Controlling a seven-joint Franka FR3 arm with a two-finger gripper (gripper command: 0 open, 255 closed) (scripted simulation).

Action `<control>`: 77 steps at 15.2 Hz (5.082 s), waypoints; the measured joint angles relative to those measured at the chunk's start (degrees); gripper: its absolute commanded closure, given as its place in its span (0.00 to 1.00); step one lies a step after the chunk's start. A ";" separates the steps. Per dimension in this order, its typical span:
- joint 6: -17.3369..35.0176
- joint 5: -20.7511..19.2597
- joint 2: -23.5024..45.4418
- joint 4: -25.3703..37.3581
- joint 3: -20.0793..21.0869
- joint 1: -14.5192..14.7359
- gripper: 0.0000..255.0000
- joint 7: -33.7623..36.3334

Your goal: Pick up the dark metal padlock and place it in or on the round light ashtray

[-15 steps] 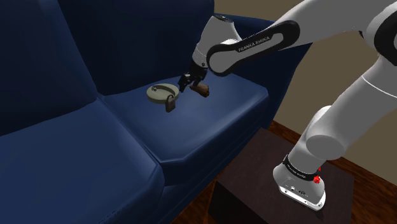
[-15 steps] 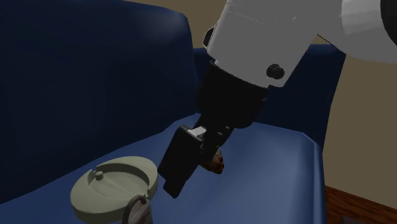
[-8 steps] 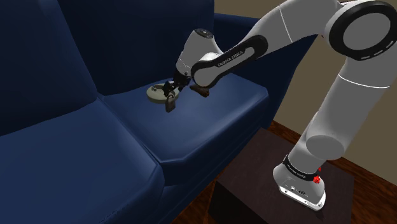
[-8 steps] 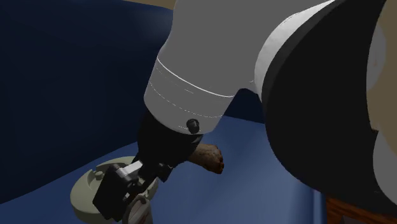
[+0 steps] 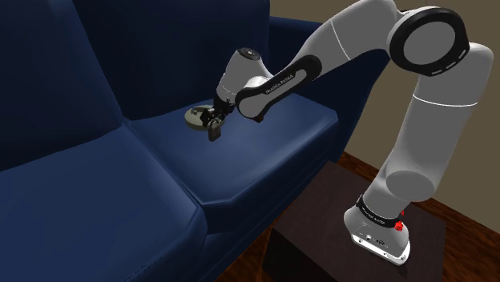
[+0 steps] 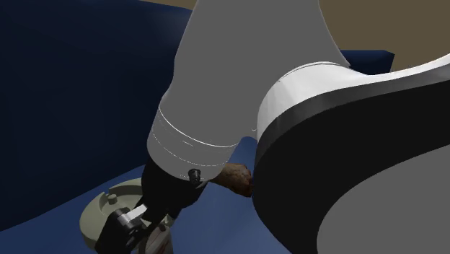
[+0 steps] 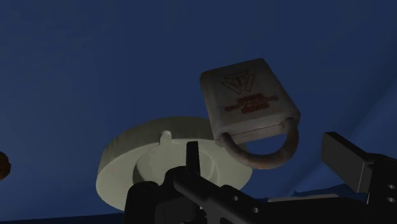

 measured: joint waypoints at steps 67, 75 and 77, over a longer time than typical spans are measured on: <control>-15.27 4.33 19.83 35.01 -1.59 -3.74 1.00 -12.31; -14.44 4.29 20.02 34.39 -1.64 -3.80 0.00 -12.34; -14.43 4.29 20.02 34.40 -1.64 -3.81 0.00 -12.34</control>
